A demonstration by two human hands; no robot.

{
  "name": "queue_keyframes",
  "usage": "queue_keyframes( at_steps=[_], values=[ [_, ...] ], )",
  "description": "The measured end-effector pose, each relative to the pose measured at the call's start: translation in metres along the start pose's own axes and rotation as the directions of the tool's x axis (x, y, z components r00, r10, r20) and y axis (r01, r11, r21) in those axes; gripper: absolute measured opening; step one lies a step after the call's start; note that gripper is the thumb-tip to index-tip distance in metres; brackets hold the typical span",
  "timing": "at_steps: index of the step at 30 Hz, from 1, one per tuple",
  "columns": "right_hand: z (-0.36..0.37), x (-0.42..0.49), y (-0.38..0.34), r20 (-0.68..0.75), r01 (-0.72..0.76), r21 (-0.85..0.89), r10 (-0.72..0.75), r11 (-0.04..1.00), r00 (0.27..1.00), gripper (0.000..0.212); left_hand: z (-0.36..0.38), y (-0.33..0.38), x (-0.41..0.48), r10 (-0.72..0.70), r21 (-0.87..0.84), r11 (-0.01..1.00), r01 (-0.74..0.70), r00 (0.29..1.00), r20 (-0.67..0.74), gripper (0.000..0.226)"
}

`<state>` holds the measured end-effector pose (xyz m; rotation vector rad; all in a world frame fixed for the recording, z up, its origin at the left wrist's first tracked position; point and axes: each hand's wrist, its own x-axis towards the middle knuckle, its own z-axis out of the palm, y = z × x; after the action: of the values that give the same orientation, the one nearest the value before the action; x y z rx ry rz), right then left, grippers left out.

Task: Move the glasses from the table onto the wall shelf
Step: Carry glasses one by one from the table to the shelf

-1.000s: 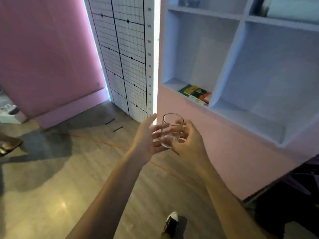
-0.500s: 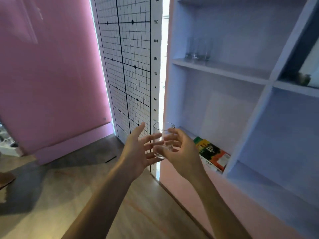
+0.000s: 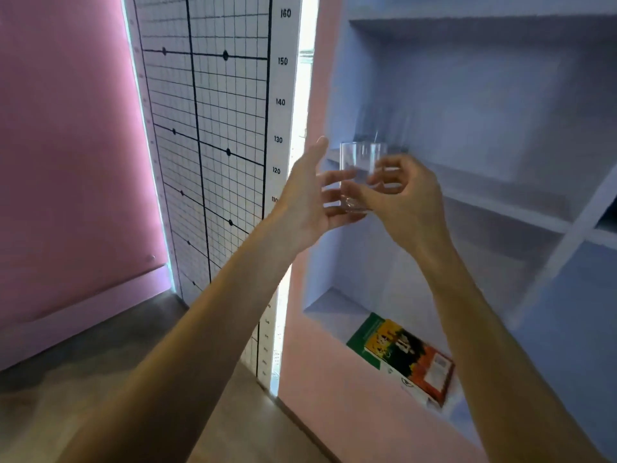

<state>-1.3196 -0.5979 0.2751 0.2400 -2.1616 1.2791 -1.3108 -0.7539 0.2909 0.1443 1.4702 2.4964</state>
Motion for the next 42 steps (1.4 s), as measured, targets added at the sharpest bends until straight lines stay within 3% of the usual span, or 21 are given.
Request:
queue_keyframes(
  at_steps=[4,7,10,21,29,42],
  values=[
    [0.019,0.057,-0.002,-0.157,-0.026,-0.023,0.022,0.999,0.987,0.048,-0.003,0.036,0.046,-0.003,-0.009,1.000,0.003,0.999,0.054,0.065],
    [0.034,0.095,0.005,-0.292,-0.082,-0.015,0.074,0.997,0.954,0.055,-0.014,0.052,0.077,-0.010,-0.020,1.000,0.011,0.999,0.049,0.065],
    [0.049,0.126,0.013,-0.345,-0.150,-0.056,0.122,0.987,0.931,0.054,-0.030,0.057,0.103,-0.012,-0.040,0.999,0.013,0.999,0.035,0.067],
    [0.079,0.163,0.023,-0.402,-0.258,-0.217,0.154,0.942,0.903,0.059,-0.049,0.062,0.148,-0.032,-0.046,0.998,0.039,0.987,0.156,0.063],
    [0.089,0.162,0.024,-0.435,-0.288,-0.309,0.135,0.906,0.890,0.070,-0.056,0.060,0.161,-0.026,-0.033,0.999,0.032,0.983,0.180,0.063],
    [0.094,0.161,0.023,-0.429,-0.290,-0.417,0.095,0.862,0.898,0.067,-0.062,0.060,0.162,-0.048,-0.056,0.997,0.061,0.977,0.210,0.069]
  ],
)
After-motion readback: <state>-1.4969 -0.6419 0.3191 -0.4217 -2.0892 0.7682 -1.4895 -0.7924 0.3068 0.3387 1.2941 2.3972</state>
